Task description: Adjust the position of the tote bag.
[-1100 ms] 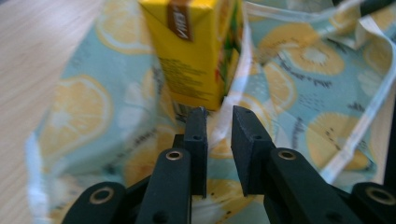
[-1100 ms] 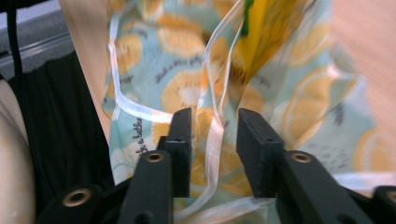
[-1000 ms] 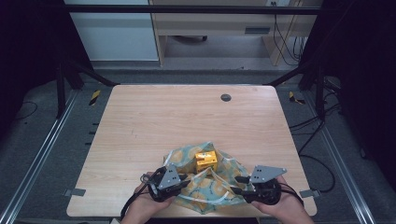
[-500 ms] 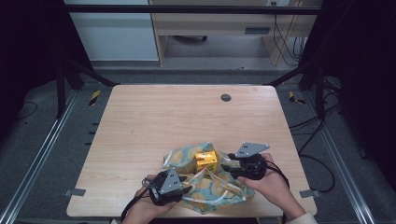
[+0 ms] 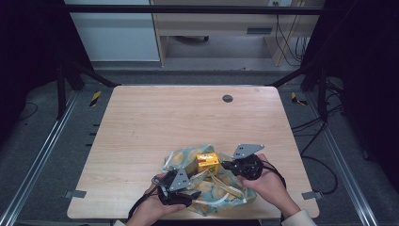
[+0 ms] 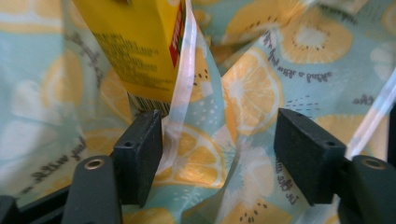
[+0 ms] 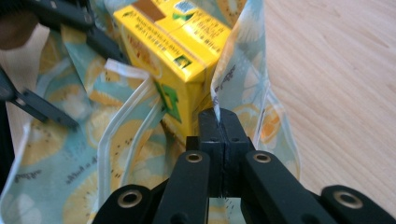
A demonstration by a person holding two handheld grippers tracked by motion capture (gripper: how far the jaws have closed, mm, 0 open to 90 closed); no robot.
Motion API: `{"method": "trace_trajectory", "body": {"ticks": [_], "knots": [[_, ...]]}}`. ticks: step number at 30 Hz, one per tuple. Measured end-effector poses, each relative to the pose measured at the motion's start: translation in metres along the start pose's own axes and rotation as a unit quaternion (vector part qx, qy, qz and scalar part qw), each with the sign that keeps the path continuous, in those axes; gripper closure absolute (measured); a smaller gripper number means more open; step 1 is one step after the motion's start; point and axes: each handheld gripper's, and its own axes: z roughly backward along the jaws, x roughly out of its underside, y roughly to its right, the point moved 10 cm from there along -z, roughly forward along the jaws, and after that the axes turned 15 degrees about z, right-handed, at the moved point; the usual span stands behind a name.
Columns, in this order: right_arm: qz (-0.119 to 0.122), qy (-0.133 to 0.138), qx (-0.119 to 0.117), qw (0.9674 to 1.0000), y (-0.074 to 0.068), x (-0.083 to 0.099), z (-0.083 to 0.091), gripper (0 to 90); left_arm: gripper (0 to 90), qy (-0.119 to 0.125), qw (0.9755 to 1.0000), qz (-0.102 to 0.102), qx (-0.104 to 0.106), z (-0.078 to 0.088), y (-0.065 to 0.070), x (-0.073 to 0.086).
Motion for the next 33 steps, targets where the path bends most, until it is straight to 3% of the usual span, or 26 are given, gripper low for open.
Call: {"method": "trace_trajectory", "body": {"ticks": [2,10,14,20,23,25,33], "knots": [[-0.005,0.004,0.005,1.0000,0.004,-0.001,0.000,90.0,43.5,-0.005,1.0000,-0.002,0.002,-0.001,0.000,0.003],[-0.036,0.025,0.027,0.9987,0.028,-0.006,-0.008,90.0,76.8,-0.052,0.9970,-0.055,-0.017,-0.004,0.005,0.018],[-0.064,0.036,0.041,0.9965,0.049,-0.007,-0.013,90.0,87.2,-0.052,0.9966,-0.060,-0.023,-0.004,0.008,0.018],[-0.100,0.031,0.063,0.9925,0.081,0.000,-0.025,90.0,89.3,-0.058,0.9953,-0.073,-0.026,-0.002,0.011,0.020],[-0.117,0.011,0.069,0.9907,0.093,0.012,-0.036,90.0,89.3,-0.059,0.9939,-0.087,-0.033,-0.001,0.013,0.021],[-0.123,-0.002,0.072,0.9897,0.098,0.019,-0.042,90.0,89.3,-0.062,0.9931,-0.095,-0.032,0.000,0.014,0.021],[-0.141,-0.045,0.073,0.9862,0.107,0.042,-0.061,90.0,89.5,-0.067,0.9931,-0.092,-0.031,0.002,0.017,0.025]]}}
